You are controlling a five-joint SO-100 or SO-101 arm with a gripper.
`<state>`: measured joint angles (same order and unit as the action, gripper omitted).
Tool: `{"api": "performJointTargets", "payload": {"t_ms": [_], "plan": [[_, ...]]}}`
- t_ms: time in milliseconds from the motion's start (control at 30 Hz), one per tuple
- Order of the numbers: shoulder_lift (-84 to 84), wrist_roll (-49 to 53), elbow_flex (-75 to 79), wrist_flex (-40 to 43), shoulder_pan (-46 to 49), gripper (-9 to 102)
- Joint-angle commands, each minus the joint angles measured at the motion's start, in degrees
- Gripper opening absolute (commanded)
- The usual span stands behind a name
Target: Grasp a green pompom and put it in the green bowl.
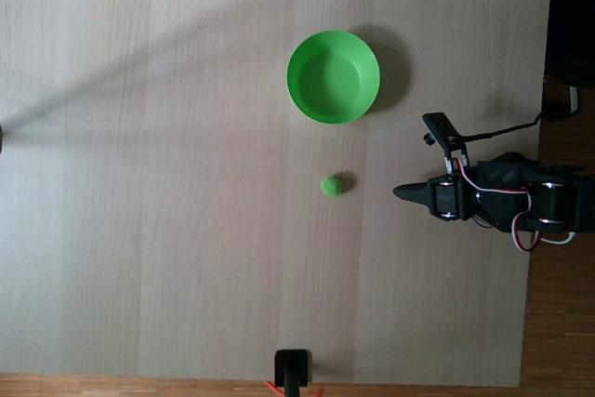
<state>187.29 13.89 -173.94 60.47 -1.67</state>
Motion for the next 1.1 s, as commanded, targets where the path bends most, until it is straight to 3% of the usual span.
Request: {"api": "performJointTargets", "payload": {"t_ms": [0,500,1067], "plan": [[0.3,-0.3,0.5,0.0,-0.3,1],[-4.1,-0.3,8.8,0.0,0.2,1],[-53.9,-0.3,42.5,-0.3,0.4,1]]}}
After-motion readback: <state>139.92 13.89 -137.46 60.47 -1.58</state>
